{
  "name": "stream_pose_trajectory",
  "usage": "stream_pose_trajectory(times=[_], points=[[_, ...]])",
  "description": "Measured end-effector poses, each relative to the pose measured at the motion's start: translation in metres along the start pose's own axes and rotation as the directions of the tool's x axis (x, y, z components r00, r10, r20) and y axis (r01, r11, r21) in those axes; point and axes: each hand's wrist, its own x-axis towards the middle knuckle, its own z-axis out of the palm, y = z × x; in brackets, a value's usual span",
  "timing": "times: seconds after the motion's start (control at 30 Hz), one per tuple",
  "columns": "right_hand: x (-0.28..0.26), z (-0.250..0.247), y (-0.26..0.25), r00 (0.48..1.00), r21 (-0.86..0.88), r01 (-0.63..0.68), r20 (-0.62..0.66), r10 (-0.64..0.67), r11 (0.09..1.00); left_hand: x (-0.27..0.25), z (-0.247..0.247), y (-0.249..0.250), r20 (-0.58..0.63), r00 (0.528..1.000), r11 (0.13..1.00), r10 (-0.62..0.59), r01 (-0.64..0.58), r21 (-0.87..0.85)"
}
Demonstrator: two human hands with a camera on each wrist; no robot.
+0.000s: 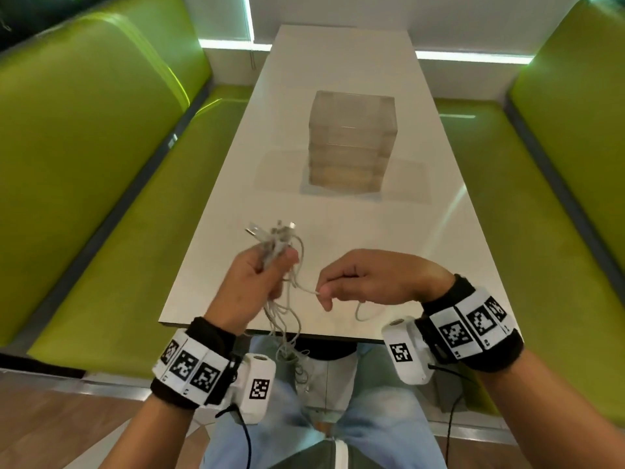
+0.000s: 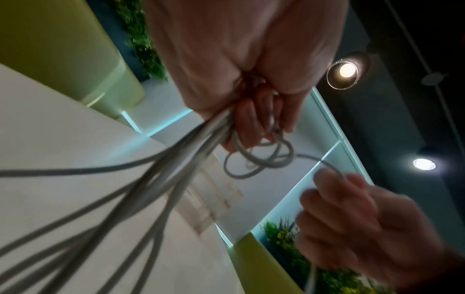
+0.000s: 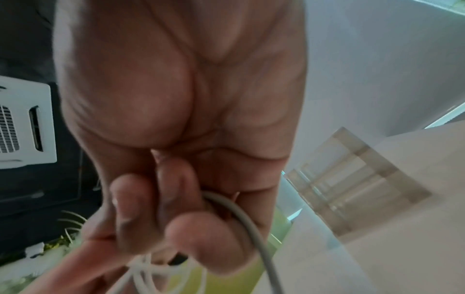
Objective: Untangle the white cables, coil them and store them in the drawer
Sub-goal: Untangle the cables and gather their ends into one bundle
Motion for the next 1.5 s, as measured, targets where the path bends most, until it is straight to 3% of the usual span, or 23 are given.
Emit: stream_pose_trajectory(times=[0.13, 0.2, 0.27, 0.4, 0.57, 0.77, 0.87, 0.97, 1.13, 1.23, 1.3, 1.4, 1.5], points=[[0.006, -0.011, -0.007, 0.978, 0.049, 0.076, -0.201, -0.065, 0.996, -0.006, 0.015, -0.002, 0.168, 0.985, 1.0, 0.026, -0.025, -0.012], [0.007, -0.013, -0.005, 0.958, 0.06, 0.101, -0.276, -0.081, 0.993, -0.008, 0.019, -0.003, 0.141, 0.989, 0.999, 0.034, -0.029, -0.035], [0.007, -0.013, 0.001, 0.952, 0.106, 0.081, -0.303, -0.045, 0.991, -0.006, 0.016, -0.003, 0.029, 1.0, 0.994, 0.007, -0.003, -0.112], [0.003, -0.007, 0.017, 0.981, 0.234, -0.028, -0.178, 0.071, 0.972, 0.002, -0.008, 0.0, -0.225, 0.968, 0.917, -0.113, 0.015, -0.398], [0.001, 0.009, 0.018, 0.998, 0.339, -0.051, -0.027, 0.064, 0.939, 0.004, -0.014, 0.001, -0.359, 0.928, 0.943, -0.103, -0.024, -0.332], [0.011, 0.046, 0.032, 0.988, 0.355, -0.132, 0.119, 0.095, 0.925, 0.0, -0.006, -0.002, -0.2, 0.98, 0.988, -0.006, -0.025, -0.152], [0.021, 0.063, 0.048, 0.982, 0.051, -0.185, 0.05, 0.183, 0.981, -0.002, -0.002, 0.0, -0.169, 0.986, 0.991, -0.006, -0.018, -0.136], [0.025, 0.07, 0.061, 0.956, -0.196, -0.293, -0.066, 0.285, 0.936, -0.002, -0.003, 0.0, -0.118, 0.993, 0.993, -0.014, 0.0, -0.12], [0.021, 0.071, 0.07, 0.891, -0.065, -0.455, -0.053, 0.452, 0.888, -0.006, -0.007, -0.001, -0.068, 0.998, 0.996, -0.017, 0.011, -0.084], [0.011, 0.054, 0.063, 0.851, -0.086, -0.512, -0.184, 0.491, 0.855, -0.006, -0.007, -0.004, -0.005, 0.999, 0.999, -0.032, 0.032, -0.038], [0.004, 0.04, 0.058, 0.864, -0.107, -0.46, -0.285, 0.416, 0.882, -0.008, -0.006, -0.004, 0.035, 0.998, 0.998, -0.054, 0.054, -0.012], [-0.003, 0.031, 0.039, 0.906, 0.13, -0.125, -0.389, 0.166, 0.984, -0.009, -0.002, -0.002, 0.133, 0.987, 0.995, -0.088, 0.082, 0.051], [0.005, 0.037, 0.023, 0.91, 0.289, 0.122, -0.415, 0.01, 0.95, -0.012, 0.003, 0.001, 0.255, 0.956, 0.986, -0.143, 0.114, 0.125]])
